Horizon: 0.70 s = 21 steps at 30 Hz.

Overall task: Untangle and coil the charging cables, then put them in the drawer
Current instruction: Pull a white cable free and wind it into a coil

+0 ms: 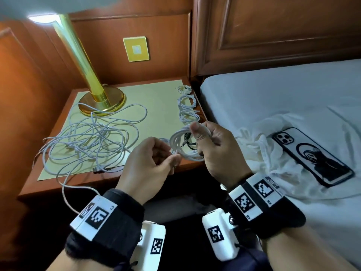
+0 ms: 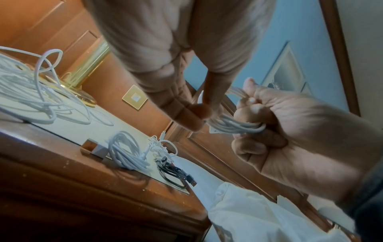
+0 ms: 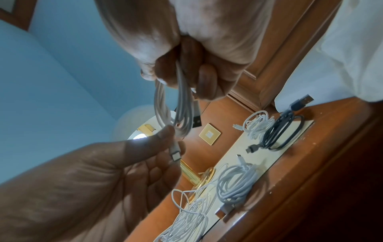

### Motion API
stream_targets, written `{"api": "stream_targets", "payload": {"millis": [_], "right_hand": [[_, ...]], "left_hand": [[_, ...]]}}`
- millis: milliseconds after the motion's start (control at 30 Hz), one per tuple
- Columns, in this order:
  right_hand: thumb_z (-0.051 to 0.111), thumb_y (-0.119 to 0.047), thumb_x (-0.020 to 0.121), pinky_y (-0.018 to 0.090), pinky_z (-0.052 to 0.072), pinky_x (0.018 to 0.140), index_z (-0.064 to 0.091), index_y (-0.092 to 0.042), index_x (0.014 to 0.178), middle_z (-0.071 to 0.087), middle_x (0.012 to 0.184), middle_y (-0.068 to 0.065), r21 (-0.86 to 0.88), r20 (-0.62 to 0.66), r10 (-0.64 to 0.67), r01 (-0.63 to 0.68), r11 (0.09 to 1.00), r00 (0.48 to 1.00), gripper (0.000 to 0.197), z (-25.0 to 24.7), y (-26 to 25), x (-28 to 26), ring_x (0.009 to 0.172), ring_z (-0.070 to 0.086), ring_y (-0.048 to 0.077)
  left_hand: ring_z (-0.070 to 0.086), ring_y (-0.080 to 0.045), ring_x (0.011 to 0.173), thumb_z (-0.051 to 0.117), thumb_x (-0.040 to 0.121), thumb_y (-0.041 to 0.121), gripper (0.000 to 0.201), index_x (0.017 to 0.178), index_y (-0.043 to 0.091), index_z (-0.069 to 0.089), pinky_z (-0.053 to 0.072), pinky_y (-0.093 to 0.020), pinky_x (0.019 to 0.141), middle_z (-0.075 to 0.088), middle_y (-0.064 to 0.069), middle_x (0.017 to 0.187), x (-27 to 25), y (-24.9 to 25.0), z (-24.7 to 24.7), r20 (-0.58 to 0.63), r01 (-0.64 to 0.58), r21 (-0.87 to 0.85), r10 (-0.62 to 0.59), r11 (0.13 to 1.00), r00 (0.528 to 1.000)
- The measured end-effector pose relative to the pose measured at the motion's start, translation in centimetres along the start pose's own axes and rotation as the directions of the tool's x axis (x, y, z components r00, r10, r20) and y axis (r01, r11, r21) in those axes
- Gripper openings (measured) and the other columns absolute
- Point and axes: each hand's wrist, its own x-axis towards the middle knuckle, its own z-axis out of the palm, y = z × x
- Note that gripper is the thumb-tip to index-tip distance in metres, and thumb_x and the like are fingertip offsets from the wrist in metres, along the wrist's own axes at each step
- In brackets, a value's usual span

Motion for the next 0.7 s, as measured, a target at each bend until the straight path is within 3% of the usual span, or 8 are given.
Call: {"api": "stream_targets", "payload": {"millis": [67,167,233,300,367,433,567,700], "right_hand": [[0.055,-0.050,0.090,0.025,0.030,0.048,0.046,-0.023,0.062,0.036,0.058,0.005,0.051,0.019,0.015,-0.016,0.999,1.000,0.040,0.0,-0.5,-0.2,0.052,0.033,0.015],[0.054,-0.053,0.088,0.020,0.032,0.049,0.046,-0.013,0.063,0.039,0.056,0.003,0.089,-0.022,0.064,-0.062,0.994,0.998,0.048,-0.1,-0.6,-0.2,0.053,0.036,0.015],[0.052,-0.057,0.086,0.019,0.033,0.050,0.049,-0.004,0.068,0.040,0.055,-0.002,0.082,-0.055,0.109,-0.104,0.991,0.993,0.056,-0.2,-0.1,0.1,0.054,0.037,0.013],[0.051,-0.061,0.086,0.023,0.033,0.051,0.047,-0.010,0.065,0.039,0.054,-0.006,0.082,-0.064,0.195,-0.190,0.978,0.979,0.055,-0.4,0.3,0.2,0.053,0.035,0.013],[0.052,-0.063,0.087,0.026,0.032,0.049,0.046,-0.020,0.062,0.037,0.054,-0.007,0.178,-0.010,0.359,-0.351,0.919,0.933,0.050,-0.7,0.4,0.3,0.050,0.033,0.012],[0.053,-0.060,0.091,0.021,0.028,0.042,0.045,-0.023,0.062,0.032,0.054,-0.007,0.360,0.144,0.505,-0.520,0.774,0.851,0.047,-1.1,0.3,0.4,0.043,0.030,0.009],[0.052,-0.060,0.092,0.018,0.019,0.036,0.043,-0.026,0.066,0.028,0.054,-0.008,0.456,0.396,0.541,-0.670,0.585,0.742,0.044,-1.6,-0.3,0.4,0.040,0.027,0.006],[0.052,-0.059,0.092,0.021,0.018,0.040,0.044,-0.024,0.069,0.032,0.052,-0.010,0.462,0.316,0.560,-0.640,0.614,0.766,0.043,-1.3,0.0,0.4,0.042,0.027,0.007]], "left_hand": [[0.069,-0.017,0.065,0.075,0.089,0.019,0.023,0.106,0.024,0.061,0.051,-0.026,0.059,0.074,-0.003,0.077,0.0,-0.1,0.0,0.046,0.044,-0.038,-0.042,0.998,0.998],[0.067,-0.015,0.064,0.068,0.094,0.022,0.003,0.092,0.022,0.070,0.046,-0.023,0.058,0.068,0.006,0.072,-0.1,-0.3,-0.1,0.111,0.015,-0.031,-0.011,0.999,0.994],[0.065,-0.016,0.065,0.063,0.097,0.020,0.011,0.090,0.018,0.071,0.048,-0.023,0.060,0.066,0.002,0.074,0.0,-0.5,-0.2,0.130,-0.038,-0.033,0.042,0.999,0.991],[0.066,-0.018,0.069,0.061,0.099,0.020,0.012,0.096,0.019,0.072,0.053,-0.030,0.064,0.071,-0.004,0.086,0.0,-0.6,-0.4,0.177,-0.122,-0.028,0.125,0.992,0.976],[0.066,-0.022,0.073,0.059,0.096,0.024,0.017,0.101,0.016,0.074,0.057,-0.038,0.070,0.072,-0.008,0.093,0.0,-0.6,-0.5,0.236,-0.199,-0.014,0.197,0.980,0.951],[0.062,-0.020,0.069,0.063,0.097,0.024,0.018,0.102,0.012,0.075,0.052,-0.028,0.066,0.070,-0.005,0.087,0.0,-0.5,-0.7,0.276,-0.230,-0.122,0.255,0.966,0.927],[0.057,-0.015,0.075,0.075,0.086,0.035,0.025,0.097,0.012,0.077,0.050,-0.024,0.067,0.065,-0.002,0.084,-0.3,-0.3,-0.8,0.395,-0.038,-0.537,0.291,0.843,0.871],[0.049,-0.012,0.066,0.076,0.084,0.030,0.034,0.099,0.000,0.073,0.050,-0.026,0.064,0.057,-0.012,0.081,0.1,-0.6,-0.3,0.298,-0.043,-0.487,0.212,0.872,0.931]]}}
